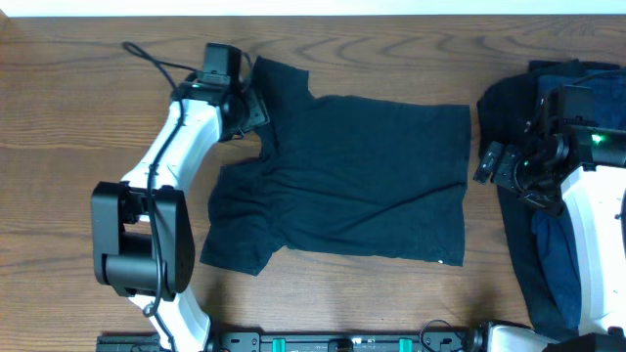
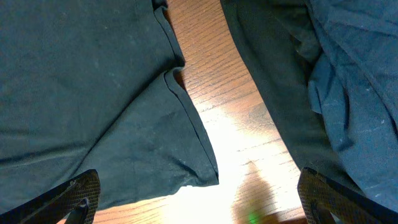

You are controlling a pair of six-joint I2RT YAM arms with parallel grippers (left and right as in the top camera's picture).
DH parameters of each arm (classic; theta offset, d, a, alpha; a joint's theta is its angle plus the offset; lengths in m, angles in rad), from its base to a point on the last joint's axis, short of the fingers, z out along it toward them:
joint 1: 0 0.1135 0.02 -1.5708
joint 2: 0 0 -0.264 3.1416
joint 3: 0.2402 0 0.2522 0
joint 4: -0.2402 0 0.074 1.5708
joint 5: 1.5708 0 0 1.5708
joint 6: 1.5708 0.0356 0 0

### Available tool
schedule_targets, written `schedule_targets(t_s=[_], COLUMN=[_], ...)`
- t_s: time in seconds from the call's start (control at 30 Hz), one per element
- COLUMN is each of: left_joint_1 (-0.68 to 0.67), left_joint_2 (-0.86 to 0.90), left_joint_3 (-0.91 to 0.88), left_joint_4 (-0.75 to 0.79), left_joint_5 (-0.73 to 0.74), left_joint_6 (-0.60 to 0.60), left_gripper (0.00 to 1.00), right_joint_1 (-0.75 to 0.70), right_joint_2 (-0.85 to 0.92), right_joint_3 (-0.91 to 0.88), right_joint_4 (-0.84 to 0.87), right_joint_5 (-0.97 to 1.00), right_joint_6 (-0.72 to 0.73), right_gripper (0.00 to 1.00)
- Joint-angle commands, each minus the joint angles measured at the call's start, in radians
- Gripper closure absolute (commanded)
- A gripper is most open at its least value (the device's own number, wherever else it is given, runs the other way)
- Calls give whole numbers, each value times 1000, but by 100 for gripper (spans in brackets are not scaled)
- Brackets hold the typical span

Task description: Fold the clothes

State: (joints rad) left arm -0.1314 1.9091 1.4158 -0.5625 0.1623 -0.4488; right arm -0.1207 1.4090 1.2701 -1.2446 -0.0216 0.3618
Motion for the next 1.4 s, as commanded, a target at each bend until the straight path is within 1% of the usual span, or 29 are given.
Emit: schedule_targets(t_s=[0.0,0.1,0.17,0.27,0.57,0.67,0.8,1.0,1.2,1.37], left_joint_1=[19,27,31,31,29,31,35,56,49,21], left_joint_2=[50,93,114,129,146,178,206,200,200,200], left_joint_3=[1,1,1,1,-8,-8,-8,6,48,70], left_joint_4=[29,76,85,82,87,105,134,183,183,182], left_joint_5=[90,176,200,200,185,185,185,180,172,123], left_joint_6=[-91,-127,-179,-223,-306,-310,-316,-315,-248,-174], left_gripper=[34,34,35,35,36,48,54,73,79,81], right_joint_1=[-7,-7,-7,-7,-7,-7,-7,-7,-7,-7], right_joint_2=[-1,-1,-1,-1,-1,-1,-1,-1,-1,-1], right_joint_3=[5,5,5,5,5,5,5,5,5,5], right_joint_4=[-1,-1,-2,-1,-2,-2,-1,-1,-1,-1], right_joint_5=[14,14,14,14,14,14,14,14,14,14], right_joint_6=[-11,-11,-11,-11,-11,-11,-11,-11,-11,-11], right_gripper=[1,1,1,1,1,1,1,1,1,1])
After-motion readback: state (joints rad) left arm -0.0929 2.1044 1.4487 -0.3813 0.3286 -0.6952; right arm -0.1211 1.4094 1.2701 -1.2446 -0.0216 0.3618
